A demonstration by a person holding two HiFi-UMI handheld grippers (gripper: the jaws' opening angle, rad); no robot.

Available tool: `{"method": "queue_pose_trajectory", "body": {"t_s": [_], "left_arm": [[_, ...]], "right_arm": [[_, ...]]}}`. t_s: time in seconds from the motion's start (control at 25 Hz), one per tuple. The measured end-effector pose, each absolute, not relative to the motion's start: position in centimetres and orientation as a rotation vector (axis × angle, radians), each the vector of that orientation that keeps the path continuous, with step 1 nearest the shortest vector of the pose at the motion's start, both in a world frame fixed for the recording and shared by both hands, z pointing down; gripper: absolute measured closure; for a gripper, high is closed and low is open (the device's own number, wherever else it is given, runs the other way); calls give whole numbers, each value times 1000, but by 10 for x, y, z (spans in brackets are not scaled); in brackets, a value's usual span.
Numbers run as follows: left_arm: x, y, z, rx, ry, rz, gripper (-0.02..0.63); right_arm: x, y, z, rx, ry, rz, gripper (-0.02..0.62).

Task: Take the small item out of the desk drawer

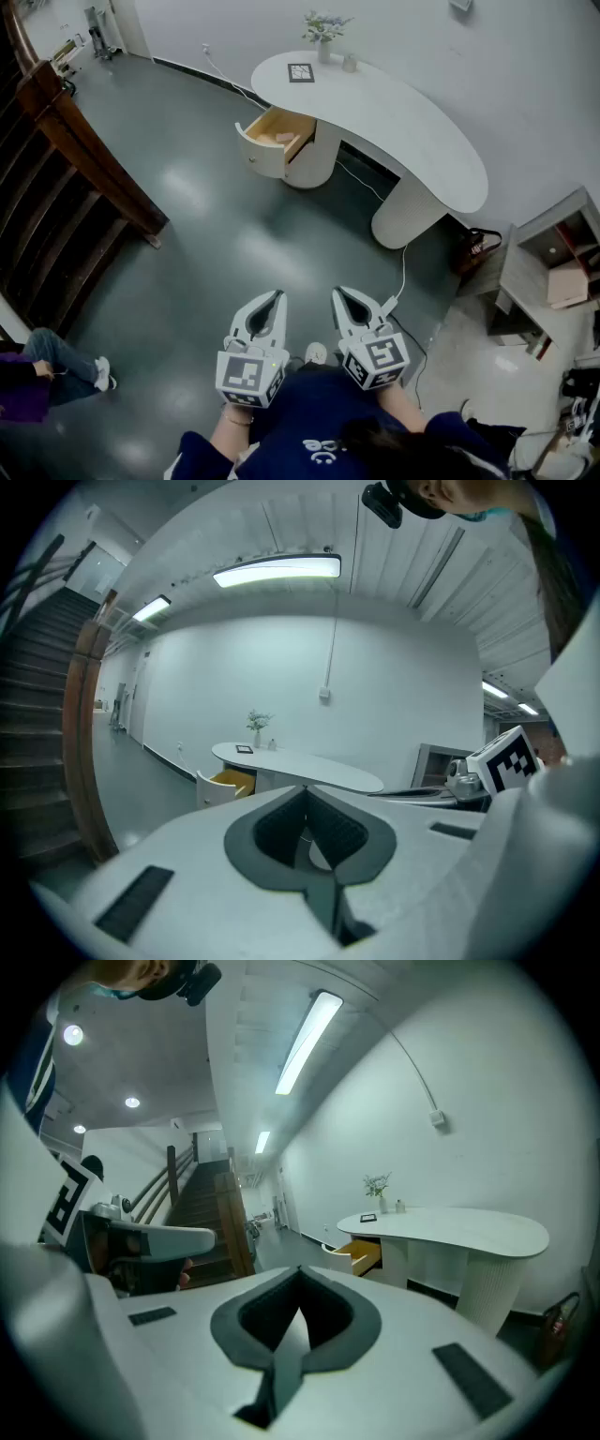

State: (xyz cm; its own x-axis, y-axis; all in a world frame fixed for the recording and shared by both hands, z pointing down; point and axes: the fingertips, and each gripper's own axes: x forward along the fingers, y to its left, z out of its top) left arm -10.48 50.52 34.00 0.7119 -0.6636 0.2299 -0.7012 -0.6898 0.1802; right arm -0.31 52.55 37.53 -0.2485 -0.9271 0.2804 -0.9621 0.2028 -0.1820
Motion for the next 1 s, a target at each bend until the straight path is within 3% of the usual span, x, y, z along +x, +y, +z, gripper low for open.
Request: {"method": "queue_pose_trajectory", "body": {"t_s": [1.0], "left_arm": [[-167, 402, 360, 2720, -953, 231, 603]], "right_arm": [[-40, 443, 387, 2095, -2210, 542, 588]]}}
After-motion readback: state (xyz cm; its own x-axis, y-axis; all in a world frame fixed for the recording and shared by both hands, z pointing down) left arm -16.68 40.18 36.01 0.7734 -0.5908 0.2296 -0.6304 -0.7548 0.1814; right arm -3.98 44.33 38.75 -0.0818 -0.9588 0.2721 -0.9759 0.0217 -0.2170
